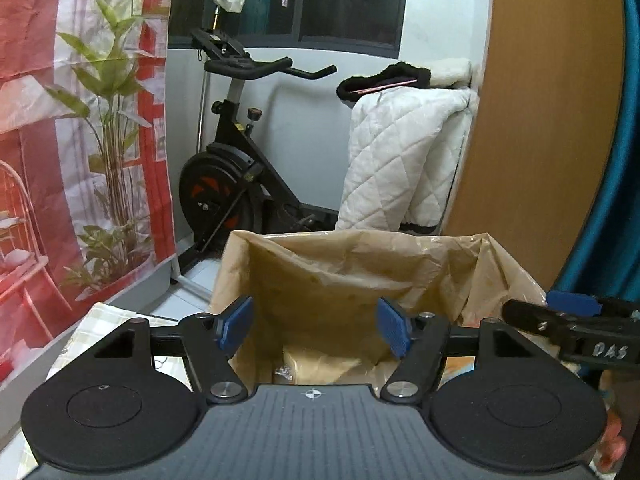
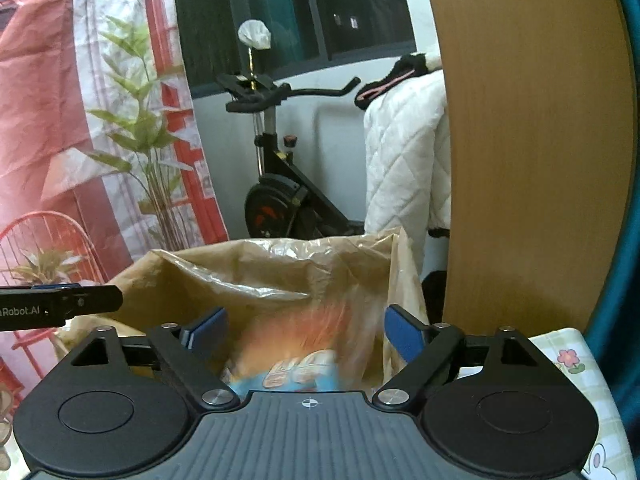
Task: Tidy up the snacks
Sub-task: 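Carry both snacks over the box and open both tools to drop them, then move both open tools back down to the snack pile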
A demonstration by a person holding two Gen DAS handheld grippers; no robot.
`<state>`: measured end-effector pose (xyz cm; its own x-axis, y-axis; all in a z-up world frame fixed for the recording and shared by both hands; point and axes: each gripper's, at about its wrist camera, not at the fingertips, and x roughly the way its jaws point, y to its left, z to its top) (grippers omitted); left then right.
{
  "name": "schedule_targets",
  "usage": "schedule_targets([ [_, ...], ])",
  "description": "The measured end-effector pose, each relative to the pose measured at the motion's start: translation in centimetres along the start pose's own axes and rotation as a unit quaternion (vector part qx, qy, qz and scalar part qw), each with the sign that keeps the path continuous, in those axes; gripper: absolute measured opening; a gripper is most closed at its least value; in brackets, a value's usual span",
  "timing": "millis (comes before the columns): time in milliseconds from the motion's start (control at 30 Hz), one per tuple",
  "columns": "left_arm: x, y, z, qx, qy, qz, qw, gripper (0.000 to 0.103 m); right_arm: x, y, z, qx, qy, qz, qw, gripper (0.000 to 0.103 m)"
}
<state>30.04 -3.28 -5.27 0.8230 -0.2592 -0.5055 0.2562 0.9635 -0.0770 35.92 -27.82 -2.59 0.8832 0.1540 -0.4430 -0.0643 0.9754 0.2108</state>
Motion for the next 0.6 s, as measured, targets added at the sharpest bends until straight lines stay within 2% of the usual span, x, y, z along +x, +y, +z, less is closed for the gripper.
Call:
schedule_targets([
  [233,-5.5,2.5,-2.5,-0.002,-0.029,0.017,0.9994,0.071,-5.2,-1.2,-2.1,-0.02,-0.026,0.038,0.999,0.086],
  [333,-7.3,3.7,-4.3,-0.016,-0.027,0.028,0.9991,0.071,-7.3,-2.1,-4.0,-0.028,-0.029,0.046,0.998,0.086],
  [467,-8.7,4.7,-7.0,-0.041,-0.019,0.038,0.9982,0.071,-8.9,-3.3,-6.8,-0.039,-0.014,0.03,0.999,0.086],
  [600,-9.2,5.6,-9.5,-0.075,-0.006,0.042,0.9963,0.071,-8.6,-4.4,-10.7,-0.058,0.029,-0.008,0.998,0.086],
])
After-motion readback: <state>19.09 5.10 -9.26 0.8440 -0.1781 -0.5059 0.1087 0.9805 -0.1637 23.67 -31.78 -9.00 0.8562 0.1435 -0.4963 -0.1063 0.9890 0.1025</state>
